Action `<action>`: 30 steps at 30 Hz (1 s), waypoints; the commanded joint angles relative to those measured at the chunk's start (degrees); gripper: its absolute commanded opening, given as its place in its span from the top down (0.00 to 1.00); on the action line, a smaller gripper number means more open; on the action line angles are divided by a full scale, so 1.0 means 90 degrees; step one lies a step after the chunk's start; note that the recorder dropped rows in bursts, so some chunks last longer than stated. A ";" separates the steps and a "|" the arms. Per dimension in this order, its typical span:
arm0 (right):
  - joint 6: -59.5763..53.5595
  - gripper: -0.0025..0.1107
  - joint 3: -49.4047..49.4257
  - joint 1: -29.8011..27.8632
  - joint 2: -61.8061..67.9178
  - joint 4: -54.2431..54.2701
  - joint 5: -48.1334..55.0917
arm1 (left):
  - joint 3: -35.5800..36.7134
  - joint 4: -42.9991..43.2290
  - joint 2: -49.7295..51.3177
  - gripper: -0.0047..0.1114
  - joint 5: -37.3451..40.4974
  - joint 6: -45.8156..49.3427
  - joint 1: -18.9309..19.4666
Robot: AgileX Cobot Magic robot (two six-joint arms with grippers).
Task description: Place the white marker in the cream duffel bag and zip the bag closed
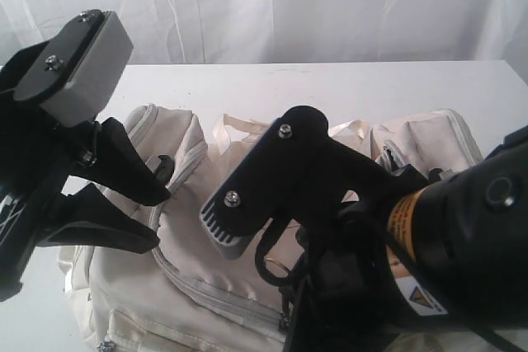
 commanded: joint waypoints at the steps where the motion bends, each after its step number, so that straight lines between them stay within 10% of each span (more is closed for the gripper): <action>1: -0.0068 0.98 0.0024 0.0001 -0.0010 0.0013 -0.0091 | 0.0021 -0.0101 -0.0054 0.55 0.0087 0.0048 -0.0044; 30: -0.0068 0.98 0.0024 0.0001 -0.0010 0.0039 -0.0110 | 0.1267 -0.1052 -0.0054 0.55 -0.1506 0.3015 -0.1101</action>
